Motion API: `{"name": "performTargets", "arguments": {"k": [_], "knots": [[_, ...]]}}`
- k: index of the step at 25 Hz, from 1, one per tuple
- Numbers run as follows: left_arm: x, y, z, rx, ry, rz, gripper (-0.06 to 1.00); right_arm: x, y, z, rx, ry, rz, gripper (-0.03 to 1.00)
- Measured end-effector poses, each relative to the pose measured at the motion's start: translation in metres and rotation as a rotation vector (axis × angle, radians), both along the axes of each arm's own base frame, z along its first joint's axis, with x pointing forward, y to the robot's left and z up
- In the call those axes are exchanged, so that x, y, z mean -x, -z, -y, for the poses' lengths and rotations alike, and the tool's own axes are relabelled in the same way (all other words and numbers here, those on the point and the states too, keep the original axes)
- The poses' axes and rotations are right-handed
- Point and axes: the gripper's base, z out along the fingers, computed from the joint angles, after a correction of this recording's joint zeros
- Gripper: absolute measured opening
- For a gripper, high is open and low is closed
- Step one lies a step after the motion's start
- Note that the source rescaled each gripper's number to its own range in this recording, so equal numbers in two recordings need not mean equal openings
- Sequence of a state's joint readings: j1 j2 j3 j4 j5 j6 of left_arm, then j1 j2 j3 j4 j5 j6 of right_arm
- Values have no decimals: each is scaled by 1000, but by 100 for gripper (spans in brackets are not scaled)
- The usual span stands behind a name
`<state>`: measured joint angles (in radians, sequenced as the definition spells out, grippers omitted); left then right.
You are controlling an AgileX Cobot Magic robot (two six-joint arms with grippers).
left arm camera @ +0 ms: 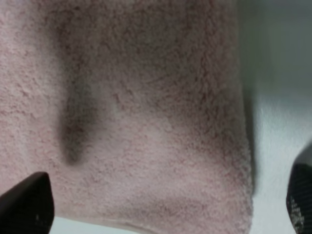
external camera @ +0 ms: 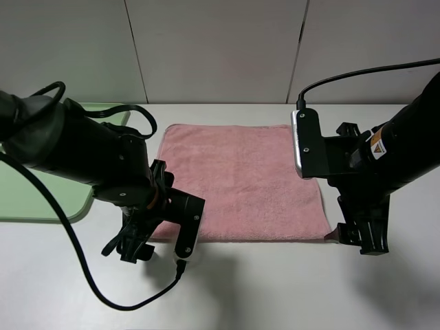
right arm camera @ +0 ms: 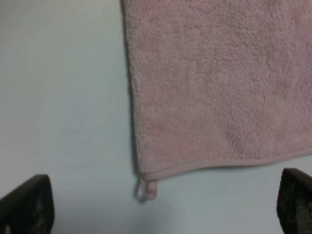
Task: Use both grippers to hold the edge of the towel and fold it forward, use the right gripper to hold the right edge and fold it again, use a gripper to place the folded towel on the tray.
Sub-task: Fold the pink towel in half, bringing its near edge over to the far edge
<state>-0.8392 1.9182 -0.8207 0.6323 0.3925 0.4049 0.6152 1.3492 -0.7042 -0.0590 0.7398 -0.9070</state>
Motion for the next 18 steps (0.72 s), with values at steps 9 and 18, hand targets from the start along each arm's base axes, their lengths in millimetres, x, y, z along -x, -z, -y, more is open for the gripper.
{"name": "performTargets", "arguments": {"k": [9,18], "knots": [[-2,3,1,-17,-1,-6,94,-1,0,-1,-6,-1,8,100],[-2,3,1,-18,0,-7,94,-10,25,-6,51,-40,-31,100]]}}
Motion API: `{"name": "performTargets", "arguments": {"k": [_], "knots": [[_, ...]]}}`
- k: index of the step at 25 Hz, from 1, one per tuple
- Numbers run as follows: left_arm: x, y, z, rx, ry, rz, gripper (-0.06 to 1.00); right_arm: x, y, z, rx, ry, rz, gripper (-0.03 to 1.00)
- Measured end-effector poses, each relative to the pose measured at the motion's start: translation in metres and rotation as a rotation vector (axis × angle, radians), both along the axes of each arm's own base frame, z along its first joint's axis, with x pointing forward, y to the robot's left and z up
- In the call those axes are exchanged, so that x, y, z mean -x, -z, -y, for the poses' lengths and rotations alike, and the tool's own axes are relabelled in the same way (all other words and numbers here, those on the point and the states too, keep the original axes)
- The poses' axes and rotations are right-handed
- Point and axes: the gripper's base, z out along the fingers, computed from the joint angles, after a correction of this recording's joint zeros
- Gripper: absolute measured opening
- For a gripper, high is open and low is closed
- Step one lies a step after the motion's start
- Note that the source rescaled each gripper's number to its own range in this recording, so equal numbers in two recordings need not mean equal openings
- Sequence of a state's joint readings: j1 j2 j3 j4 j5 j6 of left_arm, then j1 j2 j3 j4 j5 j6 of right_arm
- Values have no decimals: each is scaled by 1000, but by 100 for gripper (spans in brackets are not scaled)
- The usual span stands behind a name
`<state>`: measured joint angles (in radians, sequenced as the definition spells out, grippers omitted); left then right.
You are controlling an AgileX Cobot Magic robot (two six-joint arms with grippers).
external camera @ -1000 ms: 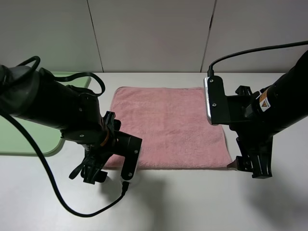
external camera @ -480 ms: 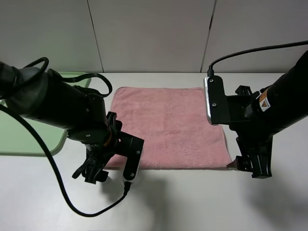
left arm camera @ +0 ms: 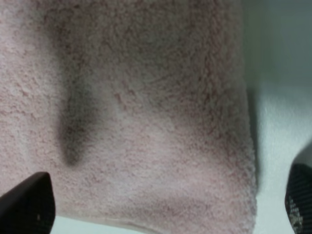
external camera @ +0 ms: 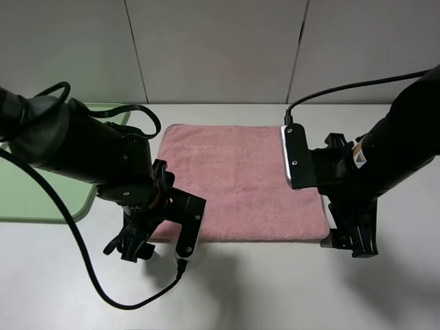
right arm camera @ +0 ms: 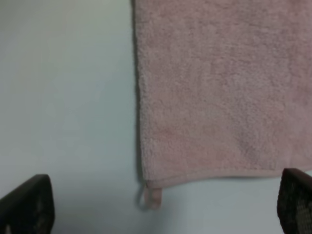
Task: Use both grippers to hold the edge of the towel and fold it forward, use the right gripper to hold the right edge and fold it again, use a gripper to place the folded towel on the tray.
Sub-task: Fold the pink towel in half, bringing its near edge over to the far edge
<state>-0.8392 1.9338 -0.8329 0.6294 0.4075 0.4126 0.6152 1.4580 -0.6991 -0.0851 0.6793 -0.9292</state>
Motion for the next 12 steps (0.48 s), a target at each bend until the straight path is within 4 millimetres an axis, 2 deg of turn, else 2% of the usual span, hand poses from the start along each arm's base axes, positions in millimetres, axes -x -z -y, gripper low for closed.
{"name": "performTargets", "arguments": {"k": [12], "knots": [[0,0,0,0,1,0,94,-14,34,-9,24,-21,-22,100]]}}
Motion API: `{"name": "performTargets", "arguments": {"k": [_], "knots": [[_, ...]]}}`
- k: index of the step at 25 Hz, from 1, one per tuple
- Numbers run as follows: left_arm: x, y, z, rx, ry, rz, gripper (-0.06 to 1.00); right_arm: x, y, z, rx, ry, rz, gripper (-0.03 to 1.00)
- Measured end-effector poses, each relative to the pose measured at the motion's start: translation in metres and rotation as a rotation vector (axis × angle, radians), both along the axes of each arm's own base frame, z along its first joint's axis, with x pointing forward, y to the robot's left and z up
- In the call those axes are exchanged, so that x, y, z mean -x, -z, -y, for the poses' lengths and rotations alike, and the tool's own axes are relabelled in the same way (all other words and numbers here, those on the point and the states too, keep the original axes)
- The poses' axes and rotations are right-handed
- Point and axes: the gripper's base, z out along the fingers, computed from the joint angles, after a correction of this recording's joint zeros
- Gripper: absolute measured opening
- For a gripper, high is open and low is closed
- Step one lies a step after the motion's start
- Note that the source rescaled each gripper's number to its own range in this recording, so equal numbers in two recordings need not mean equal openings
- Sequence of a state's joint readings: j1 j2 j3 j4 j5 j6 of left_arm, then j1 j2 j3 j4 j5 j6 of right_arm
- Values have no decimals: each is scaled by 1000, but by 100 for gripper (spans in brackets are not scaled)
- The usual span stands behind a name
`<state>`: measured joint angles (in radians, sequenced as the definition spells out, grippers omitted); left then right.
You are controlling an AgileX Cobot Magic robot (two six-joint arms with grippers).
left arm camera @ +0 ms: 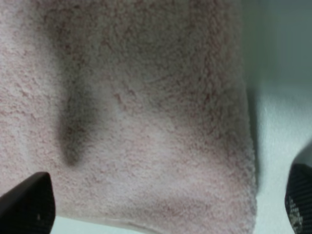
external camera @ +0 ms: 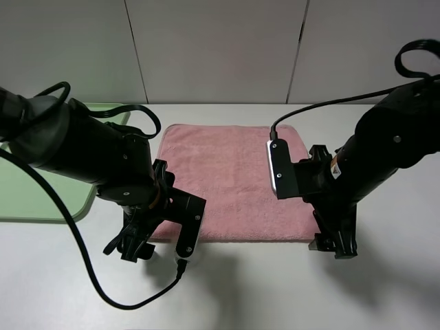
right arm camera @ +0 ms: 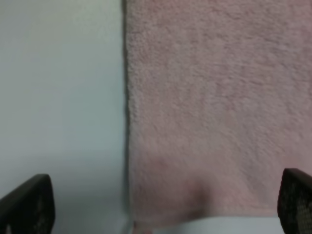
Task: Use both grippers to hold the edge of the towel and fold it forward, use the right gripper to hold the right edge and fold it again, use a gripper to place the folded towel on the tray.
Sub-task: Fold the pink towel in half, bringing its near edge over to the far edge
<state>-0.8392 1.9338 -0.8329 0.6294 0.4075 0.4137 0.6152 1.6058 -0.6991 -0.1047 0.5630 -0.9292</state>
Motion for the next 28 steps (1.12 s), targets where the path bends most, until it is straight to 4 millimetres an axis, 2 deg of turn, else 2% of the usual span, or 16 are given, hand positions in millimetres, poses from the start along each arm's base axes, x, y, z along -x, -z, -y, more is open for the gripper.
{"name": "performTargets", "arguments": {"k": [13,21,28], "knots": [[0,0,0,0,0,0,94,-7,35,-3,49,16,-34,100],[0,0,0,0,2,0,94,4,51,5,64,-24,-39,100],[0,0,0,3,3,0,94,7,53,8,54,-39,-25,100]]}}
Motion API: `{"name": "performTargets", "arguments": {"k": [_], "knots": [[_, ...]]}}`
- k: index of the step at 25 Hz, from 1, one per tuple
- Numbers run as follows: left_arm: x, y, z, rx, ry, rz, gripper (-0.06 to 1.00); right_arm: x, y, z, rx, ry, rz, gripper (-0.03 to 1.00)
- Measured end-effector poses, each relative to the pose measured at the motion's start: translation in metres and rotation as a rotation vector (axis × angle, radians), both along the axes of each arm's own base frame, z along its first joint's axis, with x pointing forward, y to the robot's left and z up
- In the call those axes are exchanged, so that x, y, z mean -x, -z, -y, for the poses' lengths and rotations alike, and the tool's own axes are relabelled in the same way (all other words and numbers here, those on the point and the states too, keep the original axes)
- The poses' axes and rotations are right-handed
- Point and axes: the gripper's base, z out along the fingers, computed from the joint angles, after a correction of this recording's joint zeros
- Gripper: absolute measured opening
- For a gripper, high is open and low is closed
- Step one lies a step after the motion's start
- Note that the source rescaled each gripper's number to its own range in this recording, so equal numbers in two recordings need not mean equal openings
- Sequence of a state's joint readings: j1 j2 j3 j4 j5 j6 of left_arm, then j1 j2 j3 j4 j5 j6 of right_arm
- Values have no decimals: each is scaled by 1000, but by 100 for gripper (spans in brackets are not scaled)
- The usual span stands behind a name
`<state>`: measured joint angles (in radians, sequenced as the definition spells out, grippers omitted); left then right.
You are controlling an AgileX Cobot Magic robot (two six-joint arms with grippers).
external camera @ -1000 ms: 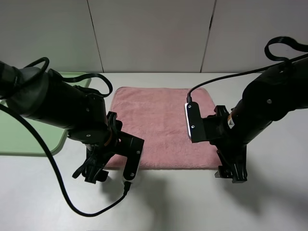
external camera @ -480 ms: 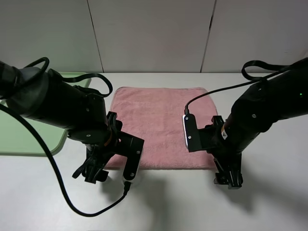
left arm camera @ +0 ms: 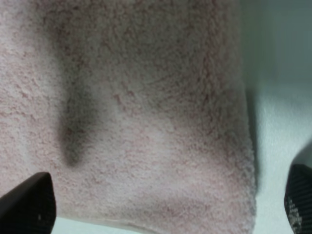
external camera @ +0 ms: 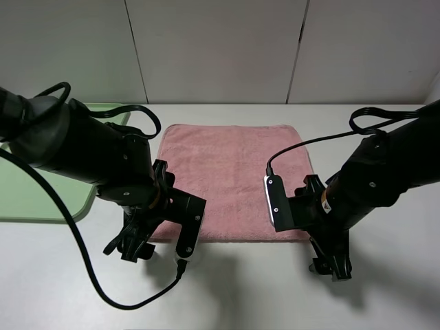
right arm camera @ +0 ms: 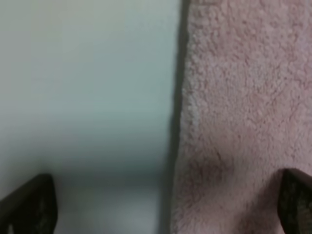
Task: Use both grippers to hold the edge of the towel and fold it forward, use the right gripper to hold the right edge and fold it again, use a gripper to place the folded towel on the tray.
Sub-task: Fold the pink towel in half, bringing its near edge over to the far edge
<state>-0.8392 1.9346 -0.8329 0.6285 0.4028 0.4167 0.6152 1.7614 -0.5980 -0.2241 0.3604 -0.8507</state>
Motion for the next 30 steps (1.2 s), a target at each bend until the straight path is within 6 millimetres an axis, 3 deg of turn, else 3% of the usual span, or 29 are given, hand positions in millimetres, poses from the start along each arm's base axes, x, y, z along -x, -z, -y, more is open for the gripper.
{"name": "performTargets", "arguments": {"k": [17,30], "knots": [[0,0,0,0,-3,-4,87,-2,-1,-2,-38,38,29,100],[0,4,1,1,7,-6,58,-5,-2,-6,-83,37,68,92]]}}
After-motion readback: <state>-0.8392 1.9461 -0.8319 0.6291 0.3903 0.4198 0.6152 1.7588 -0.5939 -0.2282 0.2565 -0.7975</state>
